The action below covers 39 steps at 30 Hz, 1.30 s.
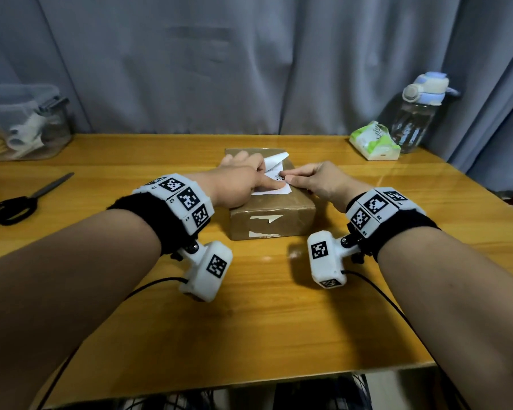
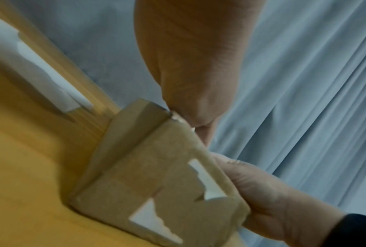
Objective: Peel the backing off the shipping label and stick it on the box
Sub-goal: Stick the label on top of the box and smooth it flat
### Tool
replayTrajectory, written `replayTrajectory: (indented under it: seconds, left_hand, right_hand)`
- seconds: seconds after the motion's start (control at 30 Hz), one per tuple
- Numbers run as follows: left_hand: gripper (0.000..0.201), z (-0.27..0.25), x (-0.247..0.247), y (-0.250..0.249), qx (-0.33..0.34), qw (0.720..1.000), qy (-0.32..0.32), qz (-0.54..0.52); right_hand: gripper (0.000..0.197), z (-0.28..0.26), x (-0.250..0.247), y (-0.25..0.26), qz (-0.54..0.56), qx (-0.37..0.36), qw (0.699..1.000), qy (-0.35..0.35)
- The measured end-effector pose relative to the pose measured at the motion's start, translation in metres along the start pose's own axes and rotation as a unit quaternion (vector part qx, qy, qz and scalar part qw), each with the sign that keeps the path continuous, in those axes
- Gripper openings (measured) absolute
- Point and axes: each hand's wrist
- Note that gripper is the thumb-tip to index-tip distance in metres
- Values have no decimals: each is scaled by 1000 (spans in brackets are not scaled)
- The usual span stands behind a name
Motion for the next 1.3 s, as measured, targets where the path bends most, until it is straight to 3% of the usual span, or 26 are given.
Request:
replayTrajectory:
  seconds: [0.1,0.2,0.3,0.4,0.5,0.63,0.7,0.73,0.8,0.83,0.93,0.97,1.07,1.13,1.2,1.3]
  left_hand:
    - [67,-3,0,-6,43,997,35,48]
    - [83,-3,-2,-5,9,1000,21,5]
    - [66,-1,1,-1,-26,999,-6,-21]
    - [43,-4,1,-3,40,997,34,56]
    - [66,-8,-3,4,55,996,24,67]
    - [31,-16,-1,25,36,998,-3,56]
    - [39,-18,-2,26,56,996,16,62]
    - [55,-17,-4,25,68,995,19,69]
    - [87,-17,-7,21,51,998,4,46]
    - [86,-17,-7,19,29,999,-9,40]
    - [36,-20,1,16,15,998,-19,59]
    - [30,-22,1,18,36,997,-15,65]
    - [46,-27,-7,22,103,991,8,82]
    - [53,-29,-11,20,114,991,-27,68]
    - [44,-30,-9,15,117,991,-66,26]
    - [33,-35,-1,4,136,988,-56,36]
  right_hand:
    - [31,0,2,-1,5,-2,1000,-8]
    - [30,0,3,-2,-4,0,1000,-14]
    - [29,-1,4,0,-15,4,1000,-19]
    - [30,-2,4,2,-21,5,1000,-20]
    - [28,-3,6,4,-42,8,999,-21]
    - [20,0,11,7,-106,7,994,-23]
    - [26,0,14,7,-173,30,984,-40]
    - [32,0,14,7,-191,37,980,-44]
    - [36,-1,16,10,-217,39,974,-50]
    - [35,-2,17,12,-233,39,970,-59]
    - [36,-8,19,15,-274,34,958,-79]
    - [38,-8,19,14,-274,29,959,-69]
    - [61,-7,11,14,-280,18,960,-21]
    - [54,-8,7,21,-335,-6,942,1]
    - [28,-11,8,27,-373,-70,925,19]
    - [19,-20,17,29,-349,-166,920,66]
Point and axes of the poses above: each hand's wrist, its own z-axis towards the middle knuckle, its own x-axis out of the palm, y = z × x, and after that the axes turned 3 degrees about -x, right-handed
